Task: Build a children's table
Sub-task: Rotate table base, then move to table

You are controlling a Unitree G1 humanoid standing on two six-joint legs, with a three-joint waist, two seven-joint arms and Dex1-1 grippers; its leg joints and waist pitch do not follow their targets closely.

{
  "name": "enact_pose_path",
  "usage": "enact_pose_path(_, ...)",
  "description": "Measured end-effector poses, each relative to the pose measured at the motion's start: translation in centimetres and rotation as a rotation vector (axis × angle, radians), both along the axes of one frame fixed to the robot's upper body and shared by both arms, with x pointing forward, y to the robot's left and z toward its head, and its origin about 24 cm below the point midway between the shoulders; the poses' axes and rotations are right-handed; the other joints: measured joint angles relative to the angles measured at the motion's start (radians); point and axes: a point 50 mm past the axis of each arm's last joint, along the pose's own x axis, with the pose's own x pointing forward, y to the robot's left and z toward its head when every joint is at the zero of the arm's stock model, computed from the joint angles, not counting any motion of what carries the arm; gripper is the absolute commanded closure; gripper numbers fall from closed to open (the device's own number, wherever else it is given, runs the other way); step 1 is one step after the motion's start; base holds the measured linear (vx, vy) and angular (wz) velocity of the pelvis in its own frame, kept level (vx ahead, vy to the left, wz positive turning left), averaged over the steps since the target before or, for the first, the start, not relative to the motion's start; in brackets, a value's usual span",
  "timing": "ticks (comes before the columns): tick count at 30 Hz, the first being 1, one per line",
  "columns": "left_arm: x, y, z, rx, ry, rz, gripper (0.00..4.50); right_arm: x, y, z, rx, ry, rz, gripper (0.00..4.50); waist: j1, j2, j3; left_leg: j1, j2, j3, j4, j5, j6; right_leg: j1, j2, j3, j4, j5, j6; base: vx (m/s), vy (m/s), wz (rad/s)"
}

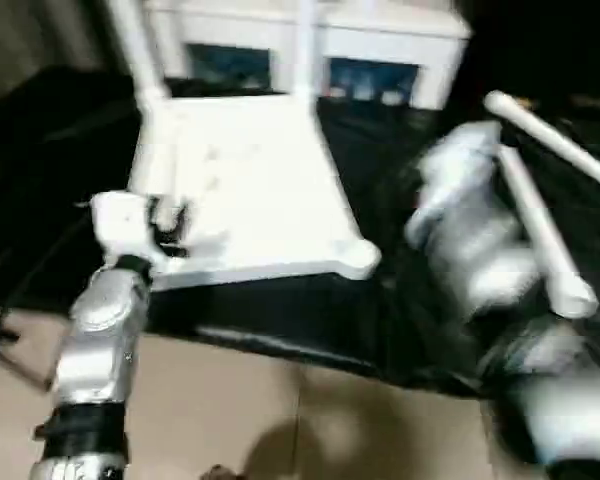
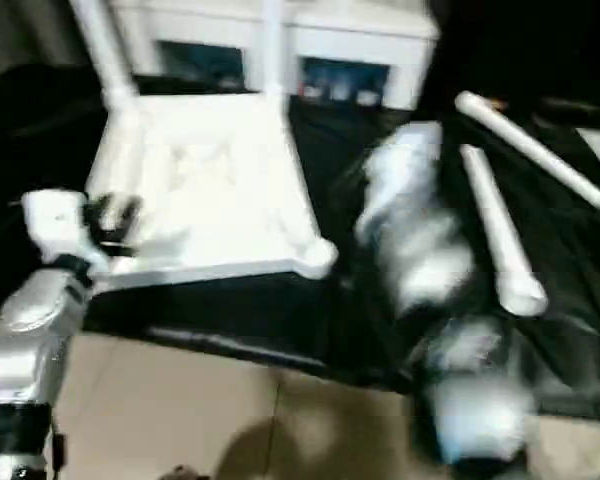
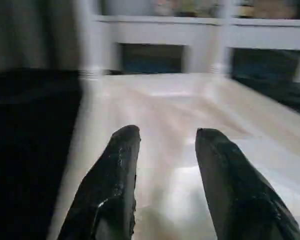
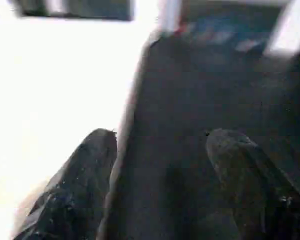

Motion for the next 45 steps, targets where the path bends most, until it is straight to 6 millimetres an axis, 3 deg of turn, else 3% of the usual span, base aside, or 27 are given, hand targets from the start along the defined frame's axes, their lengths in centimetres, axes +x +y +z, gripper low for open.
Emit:
enact_pose_path(5,-0.5,-1.3,0.0,0.026,-0.004,0.030,2.43,-2.0,1.4,1.1,0.034,-0.095,0.018,1.31,0.000,0.000,-0.004,0.006,0.040,0.015,-0.018,0.022,-0.024,-0.015,0.015,-0.028,0.050,-0.025,-0.052,-0.039,-0.135,0.10)
enact_pose_path(6,-1.0,-2.1,-0.7,0.018,0.012,0.009,2.43,-2.3,1.4,1.8,0.016,-0.132,0.025,1.31,-0.007,-0.009,-0.002,0.002,0.035,0.020,0.005,-0.003,0.011,-0.016,0.025,-0.029,0.042,-0.021,-0.043,-0.044,-0.176,0.02)
enact_pose_path(8,-1.5,-3.4,-1.6,-0.001,0.048,-0.027,2.43,-2.8,0.7,2.1,-0.011,-0.143,0.009,1.31,-0.010,-0.032,-0.001,-0.017,-0.010,0.015,0.151,-0.071,0.120,-0.012,0.030,-0.034,0.032,-0.008,-0.013,-0.053,-0.146,-0.05)
enact_pose_path(9,-1.8,-3.6,-1.8,-0.006,0.060,-0.032,2.43,-3.0,0.4,2.2,-0.019,-0.146,0.000,1.31,-0.021,-0.036,-0.005,-0.003,-0.052,0.011,0.172,-0.110,0.147,-0.010,0.041,-0.057,0.018,-0.002,-0.010,-0.064,-0.152,-0.07)
enact_pose_path(11,-2.2,-3.3,-1.3,-0.018,0.044,-0.007,2.43,-3.1,0.1,2.5,-0.031,-0.146,-0.006,1.31,-0.028,-0.029,-0.006,0.005,-0.044,-0.023,0.133,-0.147,0.085,-0.004,0.072,-0.106,-0.030,0.026,-0.019,-0.079,-0.160,-0.11)
enact_pose_path(12,-2.5,-2.8,-1.1,-0.027,0.044,0.024,2.43,-3.2,0.4,2.4,-0.028,-0.136,0.007,1.31,-0.046,-0.026,-0.011,0.004,-0.016,-0.037,0.111,-0.121,0.019,-0.016,0.074,-0.109,0.019,-0.015,0.011,-0.073,-0.193,-0.16)
enact_pose_path(14,-2.7,-2.3,-0.5,-0.036,0.025,0.058,2.43,-3.3,1.5,2.1,-0.027,-0.123,0.055,1.31,-0.050,-0.035,-0.017,0.000,0.005,-0.050,0.097,-0.100,-0.005,-0.053,0.050,-0.048,0.195,-0.060,0.026,-0.060,-0.221,-0.16)
enact_pose_path(16,-3.0,-2.1,0.2,-0.028,0.002,0.075,2.43,-3.5,2.0,2.2,-0.032,-0.114,0.084,1.31,-0.044,-0.055,-0.031,-0.014,0.011,-0.059,0.077,-0.072,-0.022,-0.043,-0.003,0.017,0.144,-0.071,-0.013,-0.099,-0.270,-0.14)
enact_pose_path(17,-3.0,-2.1,0.3,-0.024,0.001,0.080,2.43,-3.5,2.0,2.5,-0.034,-0.120,0.086,1.31,-0.040,-0.072,-0.036,-0.016,0.017,-0.059,0.074,-0.065,-0.027,-0.035,-0.018,0.027,0.116,-0.091,0.021,-0.104,-0.303,-0.13)
enact_pose_path(18,-3.2,-2.1,0.0,-0.029,0.018,0.083,2.43,-3.6,1.8,2.3,-0.039,-0.108,0.080,1.31,-0.037,-0.073,-0.035,-0.024,0.022,-0.067,0.075,-0.054,0.043,-0.030,-0.003,0.012,0.108,-0.085,0.013,-0.113,-0.325,-0.07)
enact_pose_path(19,-3.3,-2.6,-0.4,-0.050,0.038,0.077,2.43,-3.7,1.1,1.9,-0.054,-0.090,0.058,1.31,-0.029,-0.075,-0.034,-0.038,0.017,-0.057,0.124,-0.077,0.150,-0.026,0.003,0.006,0.097,-0.075,0.016,-0.122,-0.294,-0.04)
enact_pose_path(20,-3.4,-3.1,-0.8,-0.076,0.062,0.063,2.43,-3.8,0.4,1.5,-0.062,-0.067,0.027,1.31,-0.020,-0.077,-0.033,-0.047,-0.009,-0.039,0.200,-0.102,0.180,-0.022,0.009,0.004,0.086,-0.064,0.012,-0.122,-0.294,-0.04)
enact_pose_path(21,-3.4,-3.4,-1.0,-0.093,0.074,0.053,2.43,-3.8,-0.1,1.5,-0.063,-0.063,-0.002,1.31,-0.017,-0.063,-0.028,-0.033,-0.065,-0.028,0.223,-0.111,0.174,-0.011,0.016,-0.008,0.066,-0.049,0.015,-0.106,-0.276,-0.03)
enact_pose_path(23,-3.5,-3.2,-0.4,-0.093,0.047,0.051,2.43,-3.9,-0.7,2.1,-0.042,-0.085,-0.046,1.31,-0.011,-0.014,-0.021,0.018,-0.122,-0.017,0.129,-0.150,0.130,0.003,0.045,-0.046,0.026,-0.024,0.013,-0.116,-0.210,-0.08)
enact_pose_path(25,-3.6,-2.4,0.0,-0.105,0.026,0.048,2.43,-4.6,-0.2,1.6,0.001,-0.059,-0.057,1.31,0.000,0.022,-0.011,0.050,-0.106,-0.030,0.062,-0.124,0.056,0.022,0.068,-0.073,-0.038,-0.002,0.023,-0.104,-0.166,-0.27)
enact_pose_path(26,-3.8,-1.9,-0.1,-0.100,0.031,0.040,2.43,-5.1,0.4,1.1,0.002,-0.039,-0.033,1.31,0.005,0.031,-0.007,0.074,-0.080,-0.003,0.037,-0.116,0.043,0.030,0.081,-0.065,-0.046,-0.017,0.045,-0.080,-0.168,-0.34)
enact_pose_path(28,-3.9,-1.6,0.2,-0.080,0.018,0.018,2.43,-5.8,1.1,0.4,-0.003,-0.011,0.000,1.31,0.040,0.020,0.012,0.141,-0.031,0.098,0.000,-0.101,0.013,0.021,0.045,-0.008,0.126,-0.077,0.061,-0.006,-0.259,-0.34)
enact_pose_path(29,-3.9,-1.8,0.4,-0.070,0.008,0.007,2.43,-6.0,0.9,0.5,-0.004,-0.013,-0.003,1.31,0.062,-0.005,0.015,0.170,0.000,0.167,0.003,-0.103,-0.002,0.014,0.017,0.034,0.187,-0.113,0.051,0.010,-0.300,-0.26)
enact_pose_path(30,-4.4,-1.9,0.6,-0.045,-0.010,0.000,2.43,-5.7,1.2,1.5,0.006,-0.045,0.017,1.31,0.074,-0.038,0.014,0.183,0.018,0.203,0.031,-0.132,-0.043,0.021,-0.006,0.066,0.153,-0.144,0.052,0.086,-0.357,-0.29)
enact_pose_path(31,-4.8,-1.8,0.0,-0.036,0.010,0.005,2.43,-5.6,1.5,2.2,0.010,-0.070,0.034,1.31,0.088,-0.040,0.017,0.184,0.017,0.160,0.058,-0.178,-0.032,0.019,0.026,0.084,0.158,-0.145,0.033,0.197,-0.301,-0.70)
enact_pose_path(33,-4.7,-3.5,-0.9,-0.038,0.045,-0.050,2.43,-5.7,0.5,2.4,0.012,-0.080,0.016,1.31,0.111,-0.059,0.021,0.176,-0.085,0.034,0.150,-0.225,0.045,0.049,0.096,0.157,0.133,-0.147,0.018,0.195,-0.282,-0.61)
enact_pose_path(34,-4.7,-4.3,-1.0,-0.059,0.038,-0.069,2.43,-5.6,-0.3,2.4,-0.001,-0.079,-0.003,1.31,0.108,-0.071,0.021,0.159,-0.133,0.003,0.179,-0.227,0.057,0.066,0.118,0.176,0.109,-0.145,0.015,0.133,-0.248,0.10)
enact_pose_path(36,-4.8,-5.0,-1.0,-0.095,0.006,-0.060,2.43,-5.5,-0.8,3.0,-0.014,-0.096,-0.012,1.31,0.094,-0.079,0.017,0.119,-0.209,-0.033,0.166,-0.226,0.059,0.114,0.176,0.219,0.048,-0.108,-0.024,0.135,-0.221,0.22)
enact_pose_path(40,-5.7,-4.9,-2.2,-0.124,0.035,-0.034,2.43,-6.7,-0.7,4.5,-0.015,-0.144,0.031,1.31,0.079,-0.049,0.004,0.044,-0.204,-0.093,0.098,-0.203,0.076,0.175,0.256,0.204,-0.026,-0.098,-0.045,0.172,-0.090,0.16)
enact_pose_path(42,-6.1,-5.0,-2.8,-0.134,0.059,-0.013,2.43,-7.4,-1.3,4.2,-0.047,-0.121,0.060,1.31,0.068,-0.017,-0.005,0.048,-0.157,-0.111,0.043,-0.113,0.093,0.202,0.278,0.168,-0.053,-0.115,-0.026,0.226,0.004,0.00)
enact_pose_path(44,-6.2,-4.4,-2.9,-0.117,0.074,0.010,2.43,-7.3,-0.8,4.2,-0.045,-0.114,0.086,1.31,0.020,-0.028,-0.010,0.061,-0.175,-0.112,0.041,-0.114,0.086,0.122,0.180,0.082,0.116,-0.161,0.111,0.245,0.094,-0.12)
enact_pose_path(45,-6.1,-4.2,-2.8,-0.098,0.076,0.010,2.43,-7.2,-0.8,4.0,-0.036,-0.104,0.086,1.31,-0.010,-0.024,-0.011,0.075,-0.183,-0.116,0.038,-0.128,0.091,0.066,0.113,0.070,0.176,-0.157,0.126,0.242,0.080,-0.17)
